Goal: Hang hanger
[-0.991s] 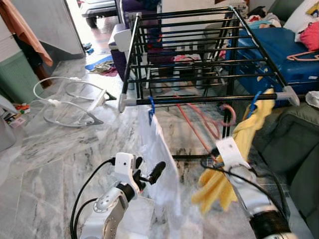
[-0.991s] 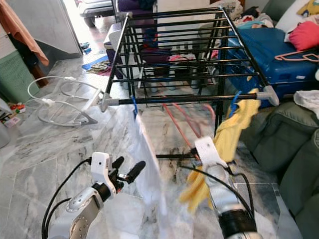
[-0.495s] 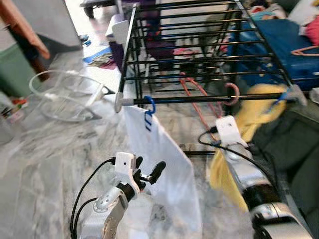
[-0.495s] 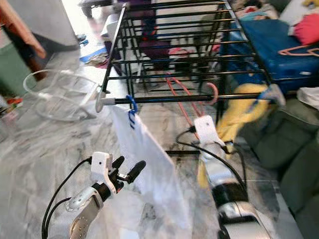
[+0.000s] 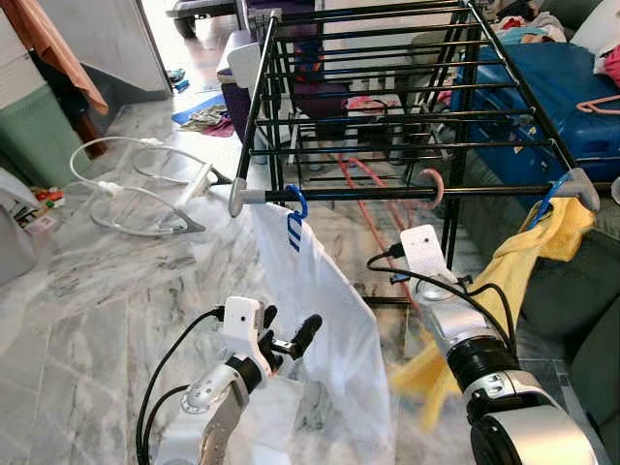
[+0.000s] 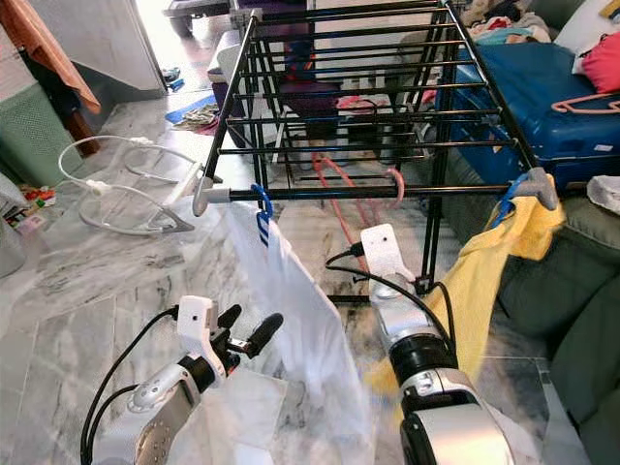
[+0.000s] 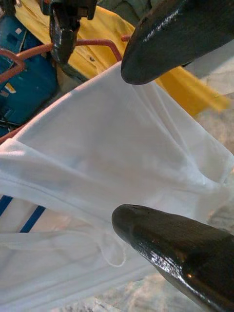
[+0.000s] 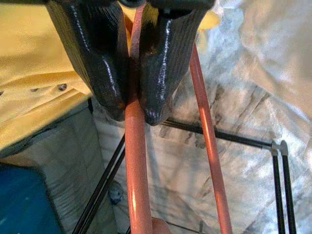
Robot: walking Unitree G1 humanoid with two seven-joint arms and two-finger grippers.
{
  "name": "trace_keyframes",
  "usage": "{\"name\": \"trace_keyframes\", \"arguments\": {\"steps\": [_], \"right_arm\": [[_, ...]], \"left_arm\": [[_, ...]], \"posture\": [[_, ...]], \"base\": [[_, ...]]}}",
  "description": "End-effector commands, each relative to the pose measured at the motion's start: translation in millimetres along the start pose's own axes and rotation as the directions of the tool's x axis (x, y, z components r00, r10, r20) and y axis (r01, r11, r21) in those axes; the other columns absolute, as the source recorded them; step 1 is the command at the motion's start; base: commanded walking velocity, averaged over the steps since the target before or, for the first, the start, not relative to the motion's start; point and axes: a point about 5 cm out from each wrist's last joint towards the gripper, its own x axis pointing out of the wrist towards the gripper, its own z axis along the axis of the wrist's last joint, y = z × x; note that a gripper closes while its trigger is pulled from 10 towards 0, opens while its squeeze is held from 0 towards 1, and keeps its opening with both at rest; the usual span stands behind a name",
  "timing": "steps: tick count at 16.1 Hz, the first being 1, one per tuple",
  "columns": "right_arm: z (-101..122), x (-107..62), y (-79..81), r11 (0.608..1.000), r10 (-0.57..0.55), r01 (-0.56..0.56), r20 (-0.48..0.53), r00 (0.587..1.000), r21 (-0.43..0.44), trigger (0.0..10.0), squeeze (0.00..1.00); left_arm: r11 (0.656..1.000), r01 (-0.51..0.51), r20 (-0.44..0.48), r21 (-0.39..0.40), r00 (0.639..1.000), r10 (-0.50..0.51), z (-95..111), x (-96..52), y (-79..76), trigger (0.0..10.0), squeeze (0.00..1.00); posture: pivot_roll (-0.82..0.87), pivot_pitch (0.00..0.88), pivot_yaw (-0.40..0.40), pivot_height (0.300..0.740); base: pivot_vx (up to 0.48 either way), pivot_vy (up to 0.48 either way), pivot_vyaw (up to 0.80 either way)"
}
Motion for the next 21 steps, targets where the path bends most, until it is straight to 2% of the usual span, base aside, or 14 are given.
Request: {"name": "trace_keyframes", "arguments": {"steps": [1, 4, 6, 7, 8, 12, 20, 21], "right_arm": [[2.9, 0.9, 2.7, 1.0, 0.009, -0.009, -0.024, 1.0, 0.021, 10.0, 0.0], [-4.9, 3.0, -1.6, 1.0, -0.005, 0.005, -0.044, 0.999, 0.0, 10.0, 0.0], [-9.6, 3.9, -3.0, 1.0, -0.003, 0.004, -0.058, 0.998, 0.025, 10.0, 0.0], [-12.2, 4.5, -4.0, 0.997, 0.011, -0.006, -0.065, 0.998, 0.072, 10.0, 0.86], [-12.3, 4.7, -4.3, 0.993, 0.03, -0.023, -0.056, 0.998, 0.116, 10.0, 1.0], [-8.0, 4.3, -7.8, 0.988, 0.021, -0.021, -0.001, 1.0, 0.15, 10.0, 1.0], [-16.6, 0.9, -19.6, 0.997, -0.026, 0.018, 0.118, 0.993, 0.071, 10.0, 1.0], [-16.5, -2.2, -19.6, 0.998, -0.022, 0.012, 0.16, 0.987, 0.063, 10.0, 1.0]], "left_arm": [[1.0, -0.01, -0.015, 0.013, 1.0, 0.01, -1.0, -1.5, 1.8, 10.0, 0.0], [1.0, 0.004, -0.028, 0.005, 1.0, -0.004, -2.9, -1.0, 0.0, 10.0, 0.0], [1.0, 0.009, -0.032, 0.001, 0.999, -0.009, -3.6, -0.7, -0.7, 10.0, 0.0], [1.0, 0.013, -0.037, 0.0, 0.999, -0.013, -4.3, -0.4, -1.4, 10.0, 0.0], [1.0, 0.014, -0.038, -0.001, 0.999, -0.014, -4.3, -0.5, -1.4, 10.0, 0.0], [1.0, 0.018, -0.044, 0.0, 0.999, -0.018, -4.8, -0.9, -1.5, 10.0, 0.0], [1.0, 0.011, -0.057, 0.009, 0.998, -0.01, -5.8, -2.5, 0.6, 10.0, 0.0], [0.999, -0.034, -0.034, 0.017, 0.999, 0.035, -2.3, -5.8, 5.1, 10.0, 0.0]], "posture": [[-0.14, 0.0, 0.079, 0.74], [-0.15, 0.0, 0.074, 0.74], [-0.15, 0.0, 0.074, 0.74], [-0.15, 0.0, 0.072, 0.74], [-0.15, 0.0, 0.072, 0.74], [-0.15, 0.0, 0.072, 0.74], [-0.15, 0.0, 0.077, 0.74], [-0.15, 0.0, 0.079, 0.74]], "base": [[0.0, 0.0, 0.0], [0.0, 0.0, 0.0], [0.0, 0.0, 0.0], [0.0, 0.0, 0.0], [0.0, 0.0, 0.0], [0.0, 0.0, 0.0], [0.0, 0.0, 0.0], [0.0, 0.0, 0.0]]}}
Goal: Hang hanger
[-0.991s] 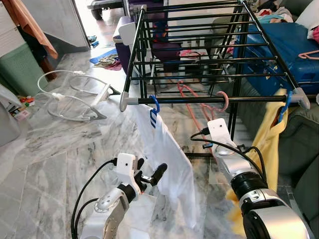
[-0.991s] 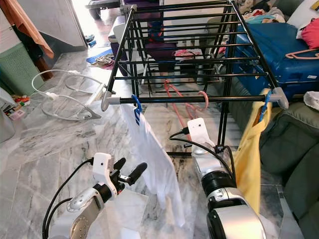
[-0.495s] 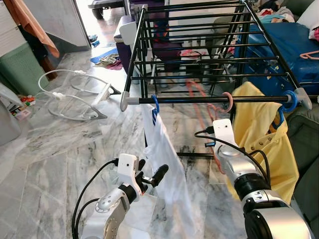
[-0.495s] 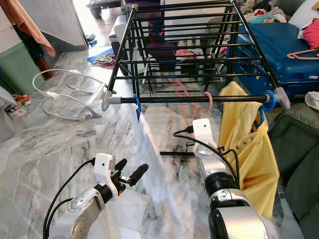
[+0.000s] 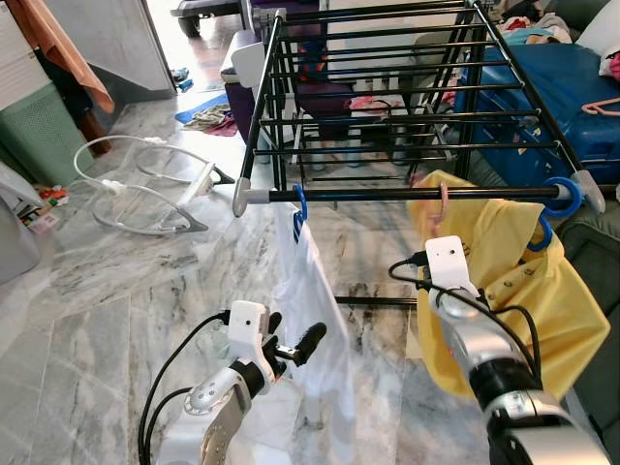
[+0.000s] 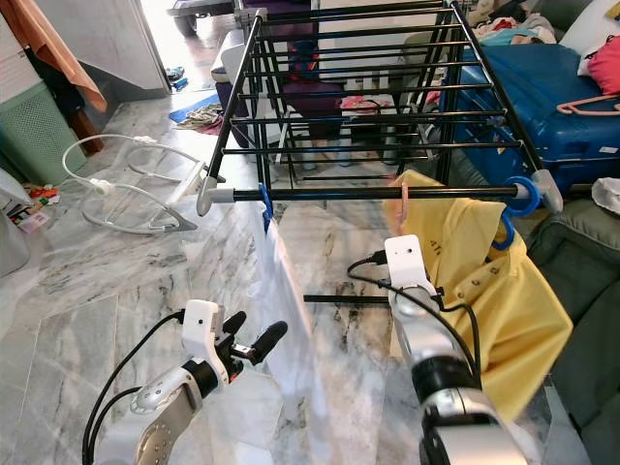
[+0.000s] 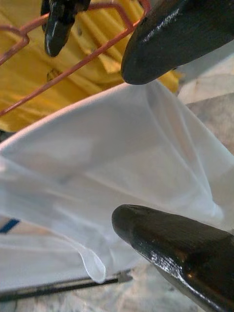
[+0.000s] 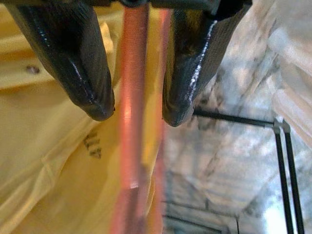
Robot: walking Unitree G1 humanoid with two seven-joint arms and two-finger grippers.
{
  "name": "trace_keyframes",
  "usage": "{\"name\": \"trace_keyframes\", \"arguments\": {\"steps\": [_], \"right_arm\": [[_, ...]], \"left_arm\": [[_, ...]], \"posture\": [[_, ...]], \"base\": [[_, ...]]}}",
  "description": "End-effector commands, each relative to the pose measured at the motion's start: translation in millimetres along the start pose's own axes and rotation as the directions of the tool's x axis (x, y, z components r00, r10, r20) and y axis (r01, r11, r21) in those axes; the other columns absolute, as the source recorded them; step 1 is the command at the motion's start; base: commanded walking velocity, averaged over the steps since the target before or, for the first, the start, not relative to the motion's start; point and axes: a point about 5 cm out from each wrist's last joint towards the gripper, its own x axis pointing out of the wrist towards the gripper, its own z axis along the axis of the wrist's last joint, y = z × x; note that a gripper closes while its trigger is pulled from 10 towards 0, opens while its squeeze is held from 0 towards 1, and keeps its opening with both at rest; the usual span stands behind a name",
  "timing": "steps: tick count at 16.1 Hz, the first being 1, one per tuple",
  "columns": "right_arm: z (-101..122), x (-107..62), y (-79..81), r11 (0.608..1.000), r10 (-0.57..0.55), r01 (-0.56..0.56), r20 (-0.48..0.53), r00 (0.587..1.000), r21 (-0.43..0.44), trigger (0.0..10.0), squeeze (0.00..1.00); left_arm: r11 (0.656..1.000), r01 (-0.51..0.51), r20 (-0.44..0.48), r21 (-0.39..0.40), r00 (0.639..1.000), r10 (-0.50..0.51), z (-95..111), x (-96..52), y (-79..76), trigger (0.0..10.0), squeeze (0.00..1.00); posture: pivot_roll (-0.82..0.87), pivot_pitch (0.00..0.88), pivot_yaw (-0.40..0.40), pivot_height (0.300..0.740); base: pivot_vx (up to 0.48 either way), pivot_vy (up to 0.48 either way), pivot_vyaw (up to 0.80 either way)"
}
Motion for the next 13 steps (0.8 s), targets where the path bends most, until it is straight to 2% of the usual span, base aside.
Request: {"name": "trace_keyframes", "arguments": {"steps": [1, 2, 4, 6, 8, 10, 13], "right_arm": [[8.4, -2.2, 2.4, 1.0, 0.011, -0.01, 0.059, 0.998, -0.013, 10.0, 1.0], [9.5, -7.3, -0.4, 0.999, 0.012, -0.009, 0.118, 0.993, -0.032, 10.0, 1.0], [1.9, -17.5, -6.4, 0.999, 0.008, -0.003, 0.157, 0.988, -0.031, 10.0, 1.0], [-3.3, -22.8, -11.0, 1.0, -0.002, 0.007, 0.165, 0.986, -0.029, 10.0, 1.0], [-7.7, -33.6, -20.3, 0.999, -0.022, 0.028, 0.199, 0.98, -0.026, 10.0, 1.0], [-2.6, -48.5, -26.5, 1.0, -0.019, 0.019, 0.286, 0.958, 0.002, 10.0, 1.0], [-6.9, -62.0, -36.0, 0.999, -0.025, 0.016, 0.303, 0.953, 0.032, 10.0, 1.0]], "left_arm": [[0.998, -0.054, 0.017, 0.026, 0.998, 0.054, 4.7, -4.7, 8.1, 10.0, 0.0], [0.995, -0.09, 0.042, 0.036, 0.995, 0.089, 7.6, -8.9, 11.8, 10.0, 0.0], [0.982, -0.18, 0.083, 0.057, 0.981, 0.175, 11.0, -16.3, 17.7, 10.0, 0.0], [0.975, -0.216, 0.096, 0.059, 0.973, 0.21, 11.2, -19.8, 20.7, 10.0, 0.0], [0.974, -0.22, 0.112, 0.059, 0.971, 0.213, 13.2, -24.0, 21.6, 10.0, 0.0], [0.97, -0.232, 0.131, 0.075, 0.967, 0.221, 16.7, -26.6, 22.7, 10.0, 0.0], [0.96, -0.26, 0.149, 0.099, 0.958, 0.244, 20.2, -29.5, 25.4, 10.0, 0.0]], "posture": [[-0.15, 0.0, 0.079, 0.74], [-0.15, 0.0, 0.079, 0.74], [-0.14, 0.0, 0.084, 0.74], [-0.14, 0.0, 0.087, 0.74], [-0.14, 0.0, 0.091, 0.74], [-0.15, 0.0, 0.094, 0.74], [-0.15, 0.0, 0.099, 0.74]], "base": [[0.0, 0.0, 0.0], [0.0, 0.0, 0.0], [0.0, 0.0, 0.0], [0.0, 0.0, 0.0], [0.0, 0.0, 0.0], [0.0, 0.0, 0.0], [0.0, 0.0, 0.0]]}}
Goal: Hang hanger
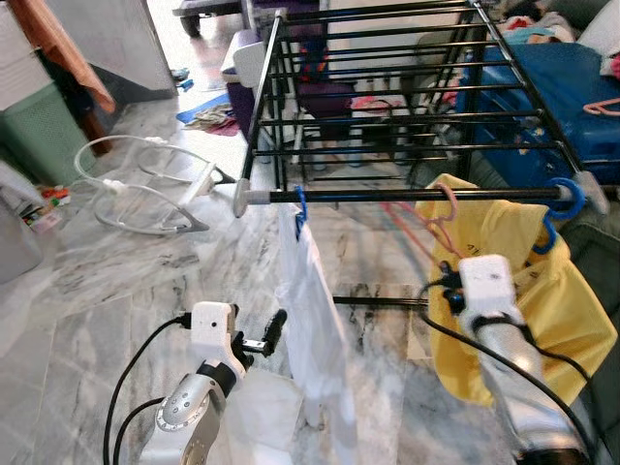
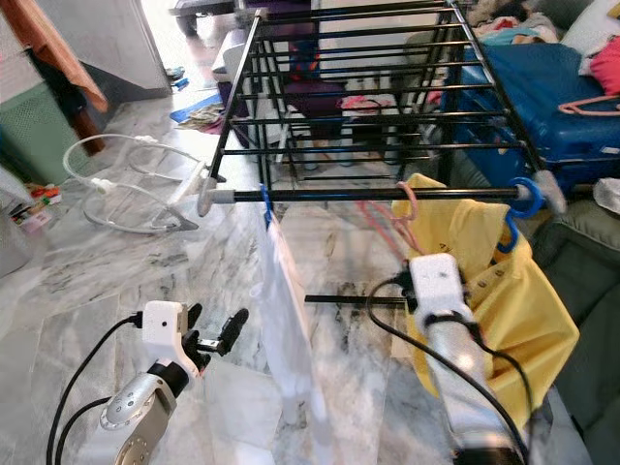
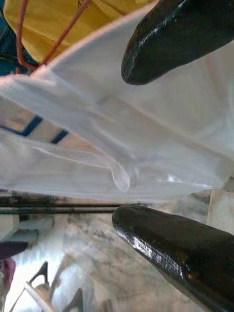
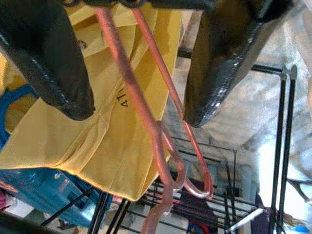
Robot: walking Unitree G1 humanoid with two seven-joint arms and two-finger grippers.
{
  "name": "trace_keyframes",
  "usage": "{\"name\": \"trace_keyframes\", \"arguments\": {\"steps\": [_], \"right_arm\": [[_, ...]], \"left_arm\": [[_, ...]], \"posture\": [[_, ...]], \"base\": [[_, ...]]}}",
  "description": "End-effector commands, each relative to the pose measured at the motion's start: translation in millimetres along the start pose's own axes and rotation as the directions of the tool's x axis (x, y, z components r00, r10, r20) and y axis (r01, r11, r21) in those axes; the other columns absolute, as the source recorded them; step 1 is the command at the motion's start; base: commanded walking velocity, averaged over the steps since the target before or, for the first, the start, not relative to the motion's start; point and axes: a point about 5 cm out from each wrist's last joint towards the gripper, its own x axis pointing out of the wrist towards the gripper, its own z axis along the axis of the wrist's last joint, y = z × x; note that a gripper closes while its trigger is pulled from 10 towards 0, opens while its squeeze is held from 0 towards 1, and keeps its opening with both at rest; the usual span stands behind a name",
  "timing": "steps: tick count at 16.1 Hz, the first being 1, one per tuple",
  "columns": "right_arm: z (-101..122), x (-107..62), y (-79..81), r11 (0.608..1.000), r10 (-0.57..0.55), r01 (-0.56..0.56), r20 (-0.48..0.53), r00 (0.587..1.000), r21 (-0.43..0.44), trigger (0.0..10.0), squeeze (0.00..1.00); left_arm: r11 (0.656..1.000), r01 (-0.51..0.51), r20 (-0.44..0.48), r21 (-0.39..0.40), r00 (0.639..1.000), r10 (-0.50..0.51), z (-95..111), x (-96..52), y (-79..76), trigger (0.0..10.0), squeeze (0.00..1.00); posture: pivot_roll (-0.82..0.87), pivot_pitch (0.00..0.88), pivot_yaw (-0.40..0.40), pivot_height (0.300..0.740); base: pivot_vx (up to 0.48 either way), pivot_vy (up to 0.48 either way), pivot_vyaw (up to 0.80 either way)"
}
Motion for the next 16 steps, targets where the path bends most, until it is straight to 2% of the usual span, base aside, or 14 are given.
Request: {"name": "trace_keyframes", "arguments": {"steps": [1, 5, 16], "right_arm": [[3.6, -1.9, -1.3, 1.0, 0.008, -0.008, 0.011, 1.0, 0.018, 10.0, 1.0], [9.2, -2.9, 6.3, 0.998, 0.037, -0.038, 0.023, 0.999, 0.045, 10.0, 1.0], [12.4, -2.0, 11.7, 0.996, 0.066, -0.067, 0.02, 0.998, 0.056, 10.0, 1.0]], "left_arm": [[0.999, -0.026, 0.021, 0.027, 0.999, 0.026, 5.3, -2.2, 5.1, 10.0, 0.0], [0.998, -0.042, 0.028, 0.039, 0.999, 0.041, 5.7, -1.7, 6.6, 10.0, 0.0], [0.998, -0.041, 0.024, 0.042, 0.999, 0.04, 5.2, 1.5, 6.1, 10.0, 0.0]], "posture": [[-0.15, 0.0, 0.099, 0.74], [-0.15, 0.0, 0.098, 0.74], [-0.14, 0.0, 0.101, 0.74]], "base": [[0.0, 0.0, 0.0], [0.0, 0.0, 0.0], [-0.316, 0.0, 0.0]]}}
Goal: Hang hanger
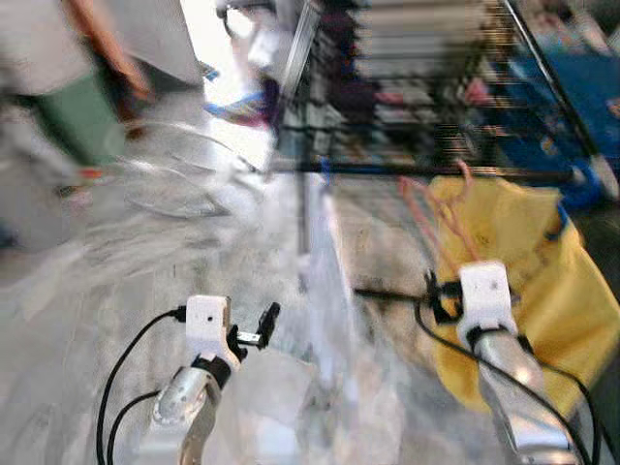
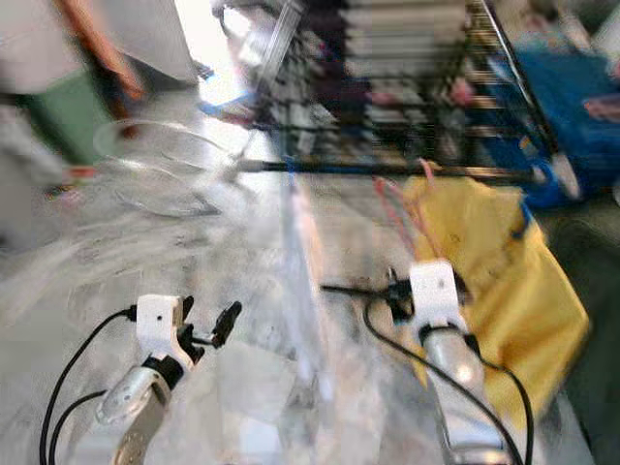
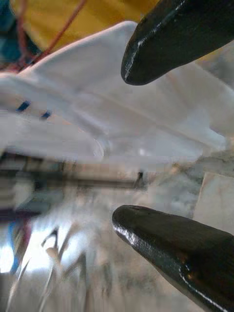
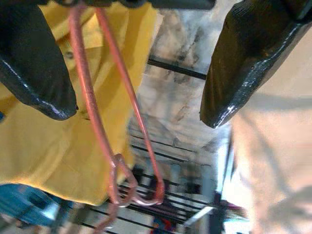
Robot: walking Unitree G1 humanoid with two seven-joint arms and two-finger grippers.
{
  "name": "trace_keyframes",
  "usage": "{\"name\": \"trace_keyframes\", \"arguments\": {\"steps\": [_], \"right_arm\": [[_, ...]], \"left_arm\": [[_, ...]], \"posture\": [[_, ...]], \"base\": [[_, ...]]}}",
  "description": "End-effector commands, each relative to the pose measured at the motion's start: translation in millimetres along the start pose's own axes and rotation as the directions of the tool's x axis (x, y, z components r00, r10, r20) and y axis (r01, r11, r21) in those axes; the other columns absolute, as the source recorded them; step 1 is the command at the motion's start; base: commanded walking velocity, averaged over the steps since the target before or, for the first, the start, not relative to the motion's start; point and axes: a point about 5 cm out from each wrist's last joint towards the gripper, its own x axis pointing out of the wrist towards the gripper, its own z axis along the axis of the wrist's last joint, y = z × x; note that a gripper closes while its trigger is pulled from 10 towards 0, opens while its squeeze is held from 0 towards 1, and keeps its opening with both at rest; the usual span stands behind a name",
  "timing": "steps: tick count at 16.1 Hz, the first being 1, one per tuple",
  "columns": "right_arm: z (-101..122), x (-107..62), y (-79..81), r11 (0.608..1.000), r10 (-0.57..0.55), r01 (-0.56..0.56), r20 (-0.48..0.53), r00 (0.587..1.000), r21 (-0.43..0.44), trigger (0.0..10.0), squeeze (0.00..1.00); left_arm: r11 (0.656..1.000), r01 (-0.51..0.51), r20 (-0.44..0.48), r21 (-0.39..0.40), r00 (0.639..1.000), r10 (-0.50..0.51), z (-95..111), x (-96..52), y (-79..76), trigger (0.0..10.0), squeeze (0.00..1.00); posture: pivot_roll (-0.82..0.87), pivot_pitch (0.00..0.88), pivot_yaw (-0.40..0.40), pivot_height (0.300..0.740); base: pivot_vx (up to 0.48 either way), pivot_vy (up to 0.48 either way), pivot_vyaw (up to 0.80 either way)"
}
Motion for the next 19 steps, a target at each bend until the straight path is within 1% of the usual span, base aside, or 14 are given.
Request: {"name": "trace_keyframes", "arguments": {"steps": [1, 5, 10, 11, 13, 14, 15, 19], "right_arm": [[6.8, -0.4, 3.1, 1.0, 0.006, -0.006, 0.025, 1.0, 0.013, 10.0, 1.0], [7.7, -1.0, 5.5, 0.999, 0.022, -0.023, 0.027, 0.999, 0.045, 10.0, 1.0], [8.8, -1.6, 10.8, 0.998, 0.056, -0.057, 0.034, 0.998, 0.038, 10.0, 0.99], [9.0, -1.5, 12.0, 0.997, 0.061, -0.062, 0.034, 0.998, 0.043, 10.0, 0.82], [10.0, -1.1, 15.0, 0.996, 0.078, -0.08, 0.038, 0.996, 0.048, 10.0, 0.2], [10.0, -0.8, 15.9, 0.995, 0.083, -0.085, 0.038, 0.996, 0.051, 10.0, 0.09], [10.0, -0.5, 17.1, 0.994, 0.091, -0.093, 0.037, 0.995, 0.052, 10.0, 0.0], [12.0, 5.8, 27.8, 0.982, 0.177, -0.179, 0.038, 0.983, 0.061, 10.0, 0.0]], "left_arm": [[1.0, -0.022, -0.025, 0.007, 0.999, 0.023, -4.7, -3.2, 5.1, 10.0, 0.0], [1.0, -0.014, -0.028, 0.01, 1.0, 0.015, -5.0, -2.5, 4.3, 10.0, 0.0], [1.0, -0.015, -0.031, 0.017, 0.999, 0.016, -6.4, -1.9, 4.3, 10.0, 0.0], [1.0, -0.016, -0.031, 0.017, 0.999, 0.016, -6.4, -1.5, 4.1, 10.0, 0.0], [1.0, -0.015, -0.032, 0.017, 0.999, 0.016, -6.7, -0.1, 4.1, 10.0, 0.0], [1.0, -0.015, -0.03, 0.015, 0.999, 0.015, -6.4, 0.3, 4.0, 10.0, 0.0], [1.0, -0.013, -0.021, 0.015, 1.0, 0.013, -5.8, 0.8, 4.0, 10.0, 0.0], [0.995, -0.099, 0.01, -0.006, 0.995, 0.099, -2.6, 2.0, 12.7, 10.0, 0.0]], "posture": [[-0.14, 0.0, 0.102, 0.74], [-0.15, 0.0, 0.104, 0.74], [-0.14, 0.0, 0.108, 0.74], [-0.14, 0.0, 0.109, 0.74], [-0.14, 0.0, 0.11, 0.74], [-0.14, 0.0, 0.108, 0.74], [-0.14, 0.0, 0.104, 0.74], [-0.1, 0.0, 0.047, 0.74]], "base": [[-0.33, 0.0, 0.0], [-0.331, 0.0, 0.0], [-0.329, 0.0, 0.0], [-0.315, 0.0, 0.0], [-0.311, 0.0, 0.0], [-0.315, 0.0, 0.0], [0.0, 0.0, 0.0], [0.0, 0.0, 0.0]]}}
